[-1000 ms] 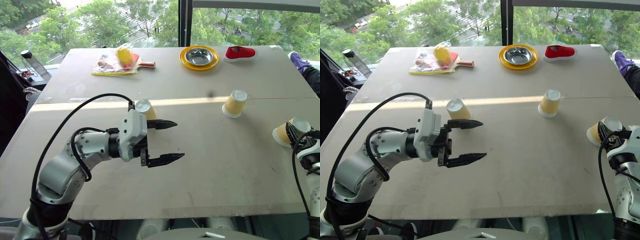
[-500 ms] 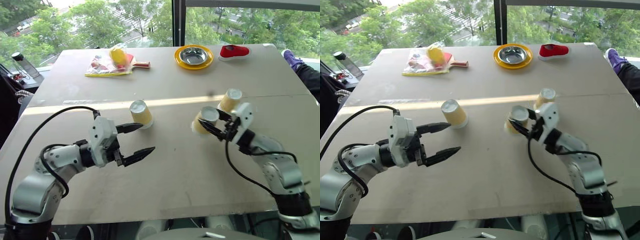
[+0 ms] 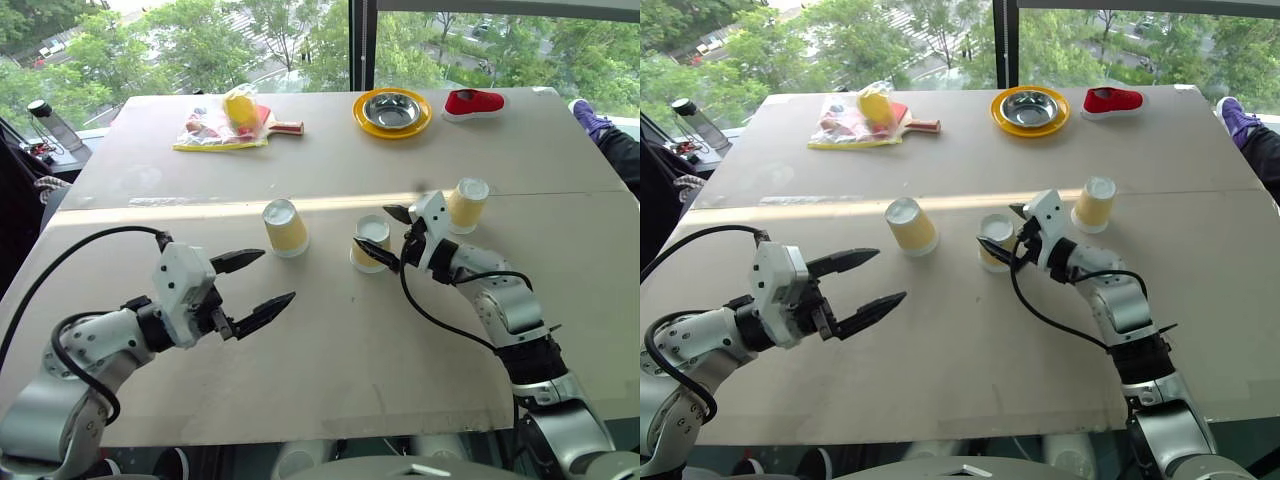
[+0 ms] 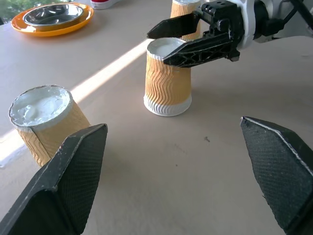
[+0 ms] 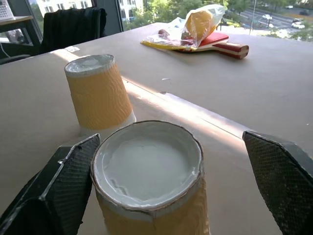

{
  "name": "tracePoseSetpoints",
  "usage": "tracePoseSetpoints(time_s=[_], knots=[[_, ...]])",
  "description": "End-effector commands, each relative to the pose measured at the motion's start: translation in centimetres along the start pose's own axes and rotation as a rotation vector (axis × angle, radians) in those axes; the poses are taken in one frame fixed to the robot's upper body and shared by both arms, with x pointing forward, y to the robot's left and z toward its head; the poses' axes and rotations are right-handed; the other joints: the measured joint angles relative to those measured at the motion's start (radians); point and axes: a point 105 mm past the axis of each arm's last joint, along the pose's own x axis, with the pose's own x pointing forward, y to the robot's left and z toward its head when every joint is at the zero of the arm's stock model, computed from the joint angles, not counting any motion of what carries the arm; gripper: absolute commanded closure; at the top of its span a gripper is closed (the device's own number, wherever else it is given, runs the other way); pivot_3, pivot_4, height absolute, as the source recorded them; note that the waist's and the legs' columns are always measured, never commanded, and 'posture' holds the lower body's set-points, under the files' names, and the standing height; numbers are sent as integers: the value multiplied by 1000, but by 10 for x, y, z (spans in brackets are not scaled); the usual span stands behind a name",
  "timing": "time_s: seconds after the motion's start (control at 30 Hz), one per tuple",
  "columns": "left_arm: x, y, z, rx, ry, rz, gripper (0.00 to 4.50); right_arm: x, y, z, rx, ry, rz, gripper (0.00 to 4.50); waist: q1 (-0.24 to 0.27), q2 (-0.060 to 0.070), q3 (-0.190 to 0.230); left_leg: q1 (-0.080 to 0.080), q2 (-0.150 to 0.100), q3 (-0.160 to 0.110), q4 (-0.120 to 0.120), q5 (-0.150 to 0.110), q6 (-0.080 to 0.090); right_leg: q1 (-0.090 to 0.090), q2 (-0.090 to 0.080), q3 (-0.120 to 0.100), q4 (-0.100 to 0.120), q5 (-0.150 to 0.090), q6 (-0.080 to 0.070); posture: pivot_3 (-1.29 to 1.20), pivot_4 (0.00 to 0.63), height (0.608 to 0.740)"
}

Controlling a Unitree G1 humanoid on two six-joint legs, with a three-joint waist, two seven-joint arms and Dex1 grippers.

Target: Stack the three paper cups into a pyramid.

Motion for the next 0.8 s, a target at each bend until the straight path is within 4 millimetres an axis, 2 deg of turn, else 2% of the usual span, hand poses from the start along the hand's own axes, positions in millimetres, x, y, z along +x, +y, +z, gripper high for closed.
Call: tracePoseSetpoints(time_s=[0.03,0.1,0.17,0.27,0.4,0.47,0.57,0.8], knots=[[2,-4,14,10,-44,-31,0,-18,-4,36,-70,-118,-20,78,-2,0,0,0,0,0,0,0,0,0,0,0,0,0,0,0,150,740],[5,-6,17,4,-52,-53,0,-27,-11,45,-112,-136,-71,78,-3,0,0,0,0,1,0,0,0,0,0,1,0,0,0,0,150,740],[14,-7,26,-9,-72,-79,0,-38,-38,51,-194,-143,-245,78,-7,0,0,0,0,1,0,0,0,0,0,1,0,0,0,0,150,740],[29,-2,46,-3,-125,-88,0,-52,-78,40,-206,-83,-448,78,-4,-1,0,1,0,1,1,0,0,0,0,1,3,0,0,0,150,740],[39,2,60,1,-151,-86,0,-52,-101,18,-154,-7,-541,78,-15,-1,0,2,0,2,3,0,0,0,1,3,5,0,0,0,150,740],[41,2,64,-4,-162,-88,0,-51,-111,9,-99,4,-572,78,-21,-1,0,2,0,2,3,0,0,-1,2,7,6,0,0,0,150,740],[41,1,66,-4,-156,-87,0,-52,-121,8,-86,-2,-616,78,-27,-1,0,1,0,2,2,0,-1,-4,4,10,6,0,0,0,150,740],[39,-1,66,-8,-147,-85,0,-47,-124,5,-9,-25,-598,78,-35,-1,0,0,0,2,2,0,-1,-5,4,11,6,0,0,0,150,740]])
